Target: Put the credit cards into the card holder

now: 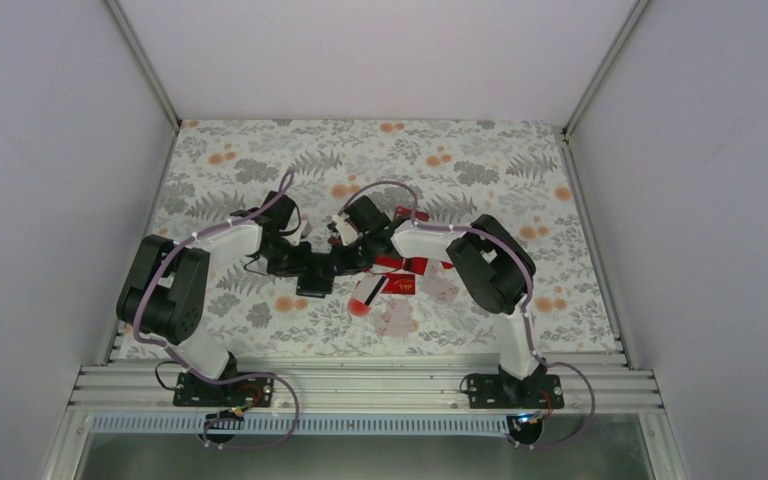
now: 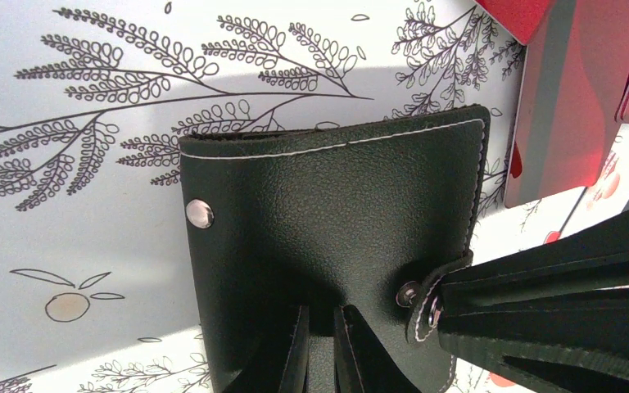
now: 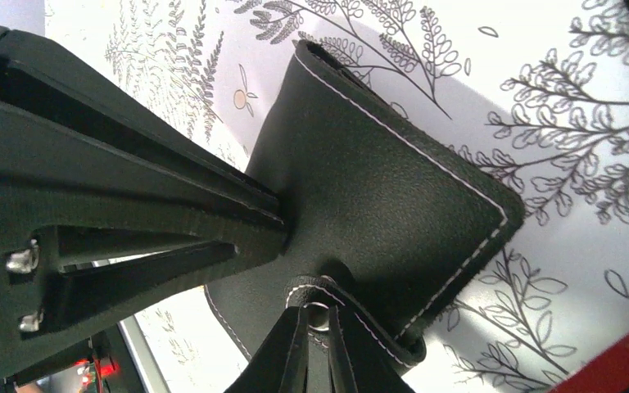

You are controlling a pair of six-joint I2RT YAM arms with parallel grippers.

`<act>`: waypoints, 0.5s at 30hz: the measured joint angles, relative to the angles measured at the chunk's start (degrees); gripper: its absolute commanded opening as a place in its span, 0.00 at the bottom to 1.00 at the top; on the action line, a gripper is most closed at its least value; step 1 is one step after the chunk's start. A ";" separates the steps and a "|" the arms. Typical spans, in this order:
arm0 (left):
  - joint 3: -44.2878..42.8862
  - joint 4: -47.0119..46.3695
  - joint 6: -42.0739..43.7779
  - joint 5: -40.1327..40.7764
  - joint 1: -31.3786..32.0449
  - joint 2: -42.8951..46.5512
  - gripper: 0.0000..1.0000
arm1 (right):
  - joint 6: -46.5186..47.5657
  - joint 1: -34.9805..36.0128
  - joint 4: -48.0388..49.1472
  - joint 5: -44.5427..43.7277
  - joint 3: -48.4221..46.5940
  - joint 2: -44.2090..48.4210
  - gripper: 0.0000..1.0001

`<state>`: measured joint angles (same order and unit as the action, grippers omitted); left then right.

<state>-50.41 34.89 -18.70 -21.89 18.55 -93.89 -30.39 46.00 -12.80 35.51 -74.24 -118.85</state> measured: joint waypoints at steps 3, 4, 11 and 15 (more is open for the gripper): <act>0.00 0.02 0.02 0.02 0.00 -0.02 0.11 | -0.09 0.00 0.17 0.74 -0.61 -0.57 0.07; 0.00 0.02 0.02 0.00 0.00 -0.02 0.11 | -0.11 0.00 0.22 0.90 -0.72 -0.68 0.07; -0.33 0.44 0.07 0.09 0.00 -0.24 0.11 | -0.50 0.00 0.57 1.38 -0.92 -1.33 0.05; -0.44 0.68 0.11 0.31 0.00 -0.26 0.11 | -0.70 0.00 -1.22 1.57 -2.75 -2.32 0.05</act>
<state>-50.85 35.57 -18.59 -21.58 18.55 -94.15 -31.09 46.00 -14.02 37.08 -76.99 -121.16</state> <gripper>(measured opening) 0.110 0.050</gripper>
